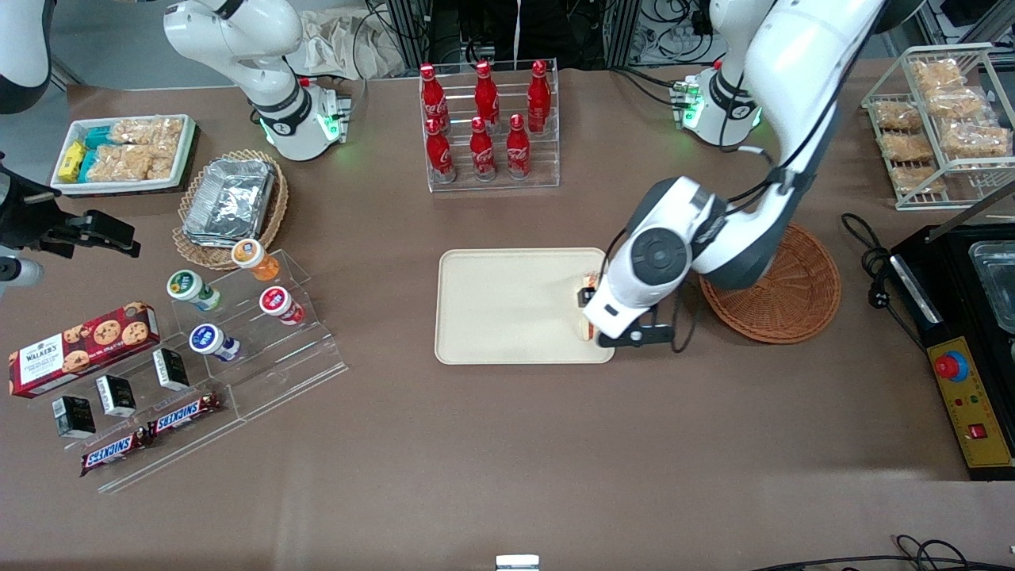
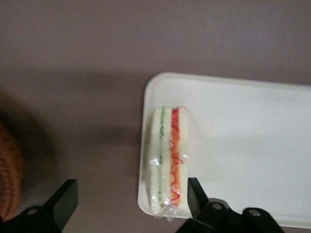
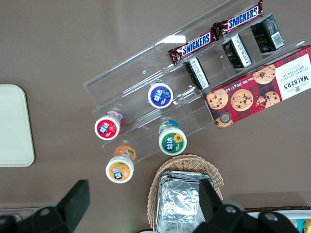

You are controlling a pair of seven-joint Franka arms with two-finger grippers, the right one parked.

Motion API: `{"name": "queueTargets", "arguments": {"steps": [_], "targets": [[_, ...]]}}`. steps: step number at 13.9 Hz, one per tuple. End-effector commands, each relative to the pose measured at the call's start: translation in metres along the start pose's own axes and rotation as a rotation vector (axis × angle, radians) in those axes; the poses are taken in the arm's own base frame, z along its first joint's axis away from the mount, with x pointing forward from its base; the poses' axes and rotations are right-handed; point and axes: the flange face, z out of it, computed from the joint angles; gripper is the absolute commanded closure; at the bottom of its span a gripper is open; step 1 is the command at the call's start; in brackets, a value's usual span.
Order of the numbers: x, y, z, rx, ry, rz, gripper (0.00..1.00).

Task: Place sandwich from basket to tray
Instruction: 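Open the left gripper to release the sandwich onto the tray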

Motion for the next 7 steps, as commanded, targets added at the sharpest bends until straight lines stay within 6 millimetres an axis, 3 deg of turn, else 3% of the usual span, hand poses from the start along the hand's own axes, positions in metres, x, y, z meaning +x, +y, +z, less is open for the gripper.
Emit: {"name": "queueTargets", "arguments": {"steps": [1,6,7], "targets": [[0.007,-0.032,-0.037,-0.001,0.039,-0.069,0.00],[0.017,-0.057,-0.052,0.016,0.063,-0.065,0.00],[0.025,-0.077,-0.056,0.018,0.066,-0.052,0.00]]}}
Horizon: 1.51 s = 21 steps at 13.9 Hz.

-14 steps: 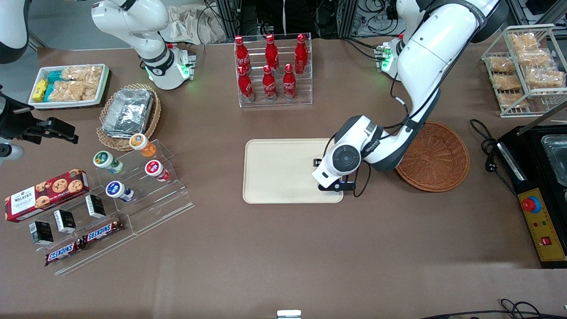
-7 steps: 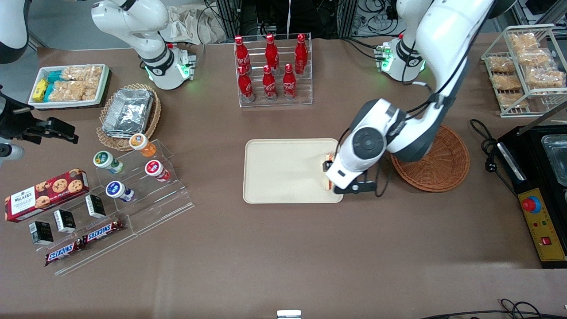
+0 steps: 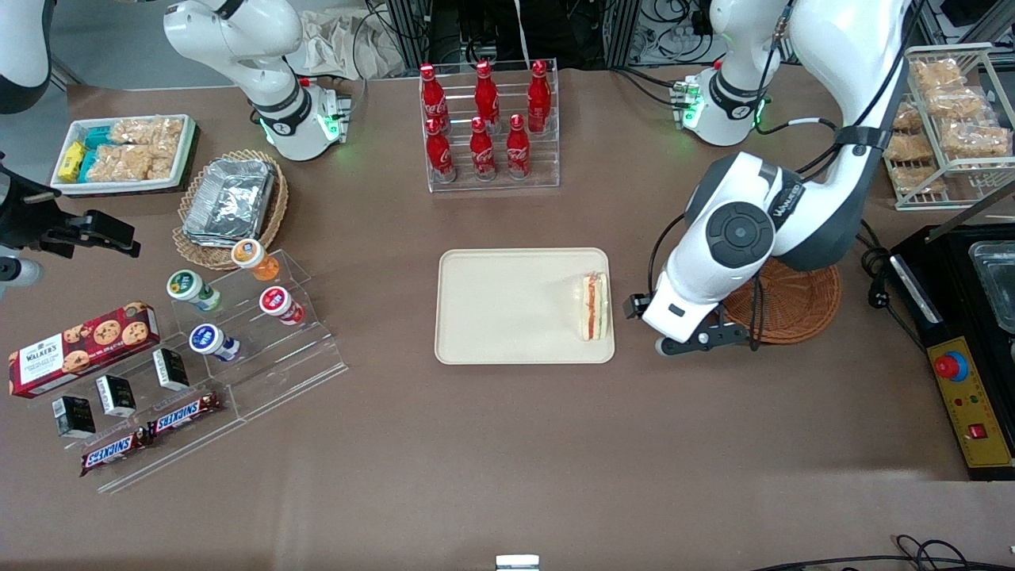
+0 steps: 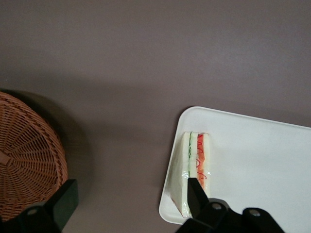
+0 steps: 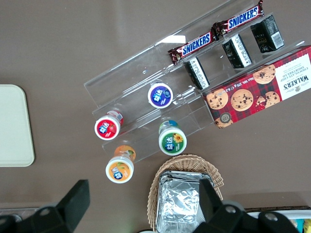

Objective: Place sandwich from basket to tray

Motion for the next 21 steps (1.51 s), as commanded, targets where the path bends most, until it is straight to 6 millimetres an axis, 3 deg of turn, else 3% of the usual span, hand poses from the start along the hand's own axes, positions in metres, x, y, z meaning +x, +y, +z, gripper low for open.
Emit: {"name": "queueTargets", "arguments": {"steps": [1,6,11,16,19,21], "targets": [[0.019,-0.050,-0.015,0.019,0.016,0.045,0.00],[0.051,-0.166,-0.048,0.066,0.034,0.117,0.00],[0.050,-0.237,-0.086,0.107,0.026,0.228,0.00],[0.042,-0.289,-0.140,0.003,0.057,0.233,0.00],[0.041,-0.301,-0.182,0.005,0.071,0.273,0.00],[0.047,-0.303,-0.194,0.007,0.089,0.271,0.00]]}}
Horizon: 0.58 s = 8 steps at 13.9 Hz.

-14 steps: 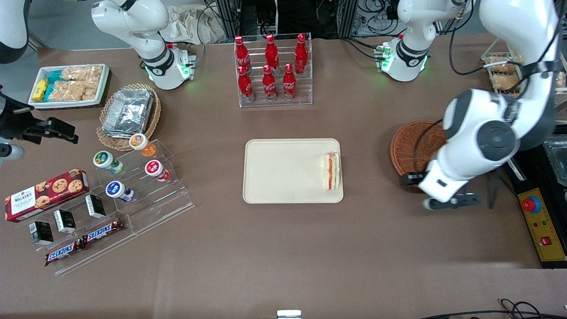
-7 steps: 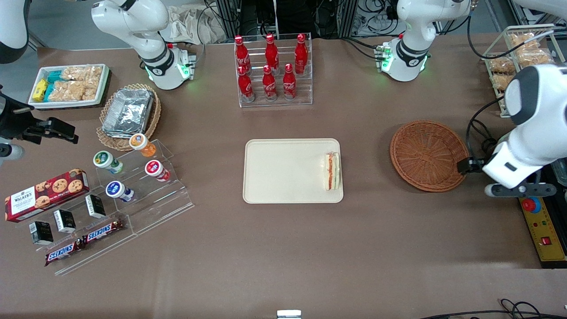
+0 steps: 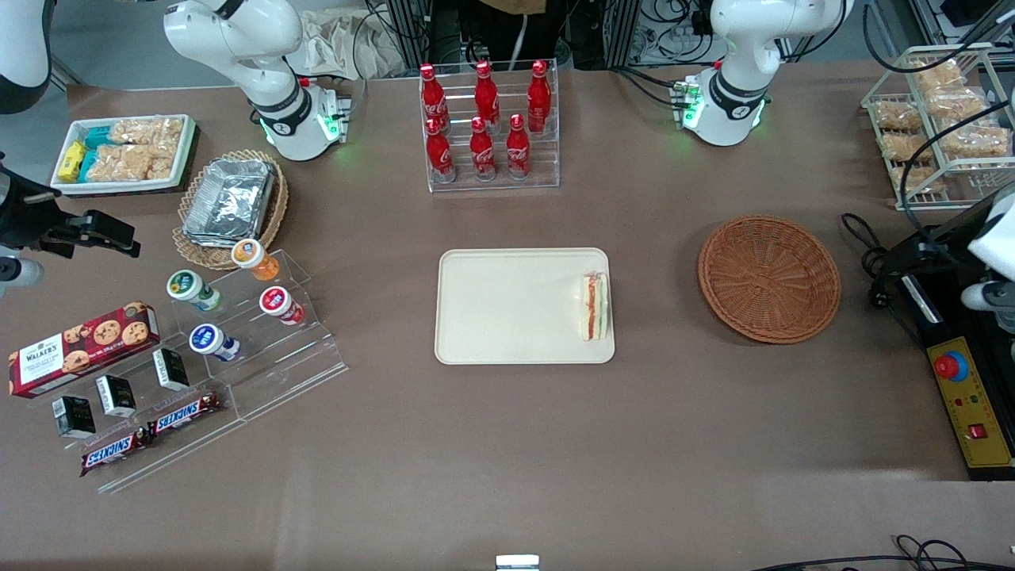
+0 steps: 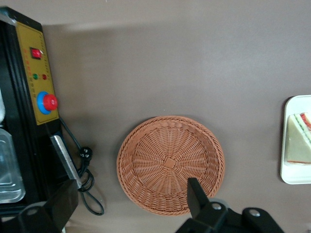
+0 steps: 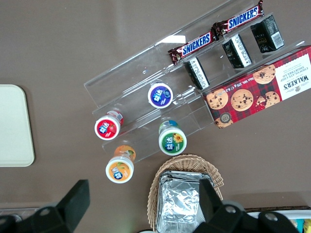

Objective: Place sandwich from basket to tray

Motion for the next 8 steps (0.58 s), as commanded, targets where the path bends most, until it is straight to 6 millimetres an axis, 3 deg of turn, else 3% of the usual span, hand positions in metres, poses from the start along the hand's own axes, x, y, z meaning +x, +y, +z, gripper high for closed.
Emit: {"name": "queueTargets", "arguments": {"steps": [1,3,8], "targets": [[0.008,-0.001,-0.014,-0.009,0.006,0.015,0.00],[0.013,-0.001,0.000,-0.012,-0.017,0.011,0.00],[0.014,0.003,0.003,-0.014,-0.026,0.017,0.00]]}}
